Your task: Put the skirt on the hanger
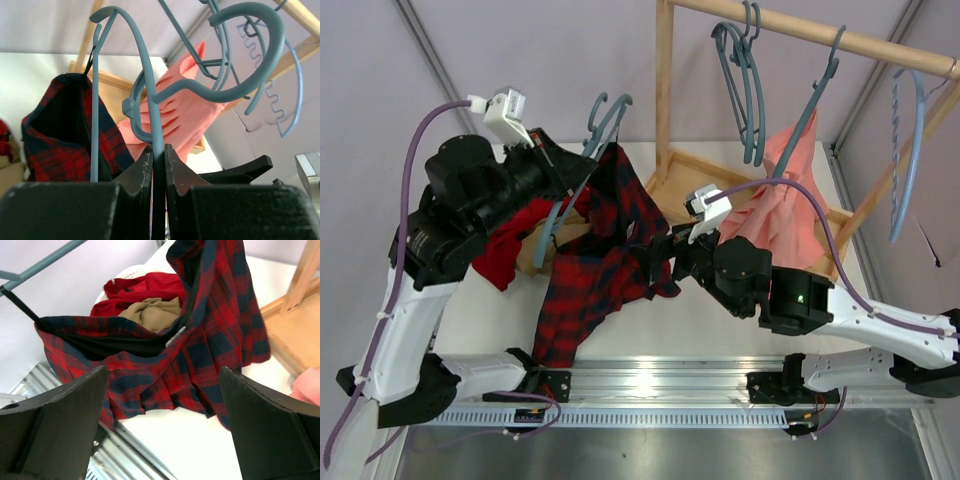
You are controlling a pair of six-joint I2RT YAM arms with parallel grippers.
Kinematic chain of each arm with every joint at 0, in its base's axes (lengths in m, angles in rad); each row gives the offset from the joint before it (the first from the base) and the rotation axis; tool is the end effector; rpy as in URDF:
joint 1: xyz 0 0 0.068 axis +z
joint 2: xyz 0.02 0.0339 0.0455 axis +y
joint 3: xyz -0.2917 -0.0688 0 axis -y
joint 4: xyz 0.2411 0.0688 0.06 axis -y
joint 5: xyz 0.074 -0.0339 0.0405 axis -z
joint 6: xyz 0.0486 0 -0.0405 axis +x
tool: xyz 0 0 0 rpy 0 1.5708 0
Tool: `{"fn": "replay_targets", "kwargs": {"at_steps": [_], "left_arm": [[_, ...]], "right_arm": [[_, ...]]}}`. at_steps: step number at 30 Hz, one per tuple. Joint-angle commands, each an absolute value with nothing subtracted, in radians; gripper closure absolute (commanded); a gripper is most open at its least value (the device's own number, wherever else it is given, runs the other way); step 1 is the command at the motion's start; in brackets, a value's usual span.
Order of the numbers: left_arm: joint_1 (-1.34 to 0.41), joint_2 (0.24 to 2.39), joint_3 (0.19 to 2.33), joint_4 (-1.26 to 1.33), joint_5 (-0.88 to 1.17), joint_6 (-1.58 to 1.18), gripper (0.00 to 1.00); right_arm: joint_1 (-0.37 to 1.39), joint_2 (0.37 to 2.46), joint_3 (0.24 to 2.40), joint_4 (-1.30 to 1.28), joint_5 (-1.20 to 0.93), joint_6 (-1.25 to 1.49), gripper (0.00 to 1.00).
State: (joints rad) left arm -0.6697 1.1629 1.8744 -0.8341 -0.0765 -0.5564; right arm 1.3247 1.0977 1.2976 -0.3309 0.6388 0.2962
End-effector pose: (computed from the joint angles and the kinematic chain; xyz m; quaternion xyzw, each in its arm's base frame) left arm 0.1350 -0.1022 0.5692 0.0171 0.7488 -0.3574 0.5579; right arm 0.0826 0.2097 0.4651 -0.1709 0.7233 0.2909 0.6025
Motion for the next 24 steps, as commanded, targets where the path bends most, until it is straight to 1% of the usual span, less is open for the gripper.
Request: {"fn": "replay_targets", "kwargs": {"at_steps": [1, 7, 11, 14, 17, 18, 19, 20, 22, 23, 24], "left_arm": [[-0.606, 1.170, 1.896, -0.661, 0.154, -0.555, 0.97], [-0.549, 1.215, 1.928, -0.638, 0.248, -0.558, 0.96], [-0.549, 1.244, 1.948, -0.643, 0.273, -0.534, 0.96], [-0.549, 1.239, 1.921, -0.638, 0.270, -0.517, 0.96], [-0.548, 1.223, 1.896, -0.623, 0.264, -0.505, 0.96], [-0.545, 1.218, 1.879, -0.621, 0.258, -0.502, 0.96], [-0.543, 1.209, 1.875, -0.620, 0.256, -0.496, 0.96], [-0.542, 1.203, 1.864, -0.620, 0.256, -0.492, 0.96], [-0.537, 1.189, 1.833, -0.623, 0.247, -0.480, 0.96], [-0.535, 1.175, 1.824, -0.623, 0.244, -0.477, 0.96], [-0.531, 1.166, 1.821, -0.623, 0.245, -0.473, 0.96]], "right_arm": [[1.328, 1.112, 1.356, -0.316, 0.681, 0.242, 0.01], [1.296, 1.115, 1.443, -0.380, 0.794, 0.242, 0.01], [1.214, 1.143, 1.535, -0.419, 0.834, 0.210, 0.01], [1.117, 1.184, 1.656, -0.454, 0.825, 0.164, 0.01], [0.993, 1.278, 1.805, -0.517, 0.793, 0.115, 0.01], [0.958, 1.343, 1.854, -0.546, 0.779, 0.114, 0.01], [0.921, 1.377, 1.964, -0.614, 0.764, 0.117, 0.01], [0.855, 1.414, 2.024, -0.650, 0.750, 0.120, 0.01], [0.803, 1.512, 2.135, -0.731, 0.704, 0.123, 0.01], [0.781, 1.541, 2.220, -0.745, 0.687, 0.117, 0.01], [0.749, 1.566, 2.255, -0.755, 0.681, 0.111, 0.01]]}}
